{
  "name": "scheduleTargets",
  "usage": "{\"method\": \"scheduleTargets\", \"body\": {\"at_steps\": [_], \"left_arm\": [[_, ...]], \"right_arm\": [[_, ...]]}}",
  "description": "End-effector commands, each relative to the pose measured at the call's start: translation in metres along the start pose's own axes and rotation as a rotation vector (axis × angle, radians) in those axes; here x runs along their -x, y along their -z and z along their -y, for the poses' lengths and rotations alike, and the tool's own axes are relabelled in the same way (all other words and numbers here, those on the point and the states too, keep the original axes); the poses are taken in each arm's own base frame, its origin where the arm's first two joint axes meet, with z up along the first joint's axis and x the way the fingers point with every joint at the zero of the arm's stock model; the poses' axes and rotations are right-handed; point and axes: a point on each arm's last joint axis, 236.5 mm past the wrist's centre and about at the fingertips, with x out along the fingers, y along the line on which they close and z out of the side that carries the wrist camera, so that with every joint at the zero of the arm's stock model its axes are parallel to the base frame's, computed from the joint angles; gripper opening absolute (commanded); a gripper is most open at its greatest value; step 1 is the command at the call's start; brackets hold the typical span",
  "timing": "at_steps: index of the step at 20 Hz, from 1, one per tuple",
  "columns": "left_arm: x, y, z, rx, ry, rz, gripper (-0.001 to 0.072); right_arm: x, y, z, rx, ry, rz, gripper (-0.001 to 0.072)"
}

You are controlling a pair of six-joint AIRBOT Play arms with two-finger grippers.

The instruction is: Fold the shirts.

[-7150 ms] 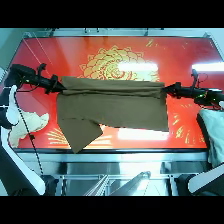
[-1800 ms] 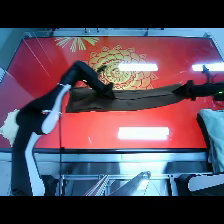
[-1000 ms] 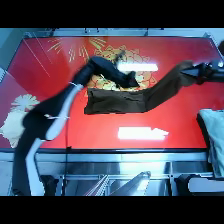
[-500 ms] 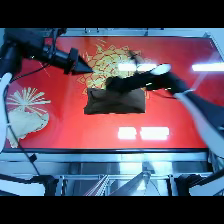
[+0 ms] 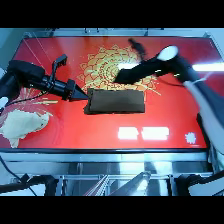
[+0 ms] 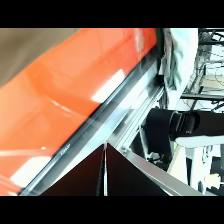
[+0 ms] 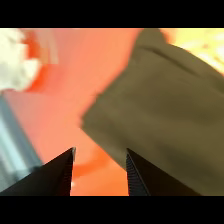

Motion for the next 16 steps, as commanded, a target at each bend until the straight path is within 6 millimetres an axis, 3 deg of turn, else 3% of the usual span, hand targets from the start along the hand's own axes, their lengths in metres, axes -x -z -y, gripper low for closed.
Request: {"method": "scheduleTargets", "body": {"at_steps": [1, 2, 3, 5, 7, 10, 13, 16], "left_arm": [[0.006, 0.013, 0.004, -0.010, -0.003, 0.014, 0.0019], [0.009, 0.015, 0.006, -0.012, -0.006, 0.023, 0.0020], [0.013, 0.018, 0.008, -0.013, -0.009, 0.034, 0.0020], [0.020, 0.021, 0.013, -0.025, -0.016, 0.053, 0.0020], [0.026, 0.022, 0.021, -0.046, -0.021, 0.069, 0.0019], [0.030, 0.024, 0.030, -0.069, -0.028, 0.083, 0.0020], [0.032, 0.026, 0.035, -0.077, -0.028, 0.084, 0.0019], [0.032, 0.031, 0.036, -0.074, -0.019, 0.063, 0.0020]], "right_arm": [[0.092, 0.055, 0.112, -0.233, 0.328, -0.094, 0.0453], [0.099, 0.071, 0.134, -0.334, 0.330, -0.081, 0.0572], [0.098, 0.085, 0.150, -0.432, 0.296, -0.057, 0.0639], [0.081, 0.103, 0.176, -0.564, 0.201, 0.030, 0.0643], [0.057, 0.113, 0.187, -0.621, 0.122, 0.082, 0.0644], [0.017, 0.117, 0.178, -0.665, -0.025, 0.059, 0.0712], [-0.015, 0.107, 0.153, -0.684, -0.173, 0.063, 0.0709], [-0.039, 0.104, 0.143, -0.666, -0.165, 0.060, 0.0705]]}}
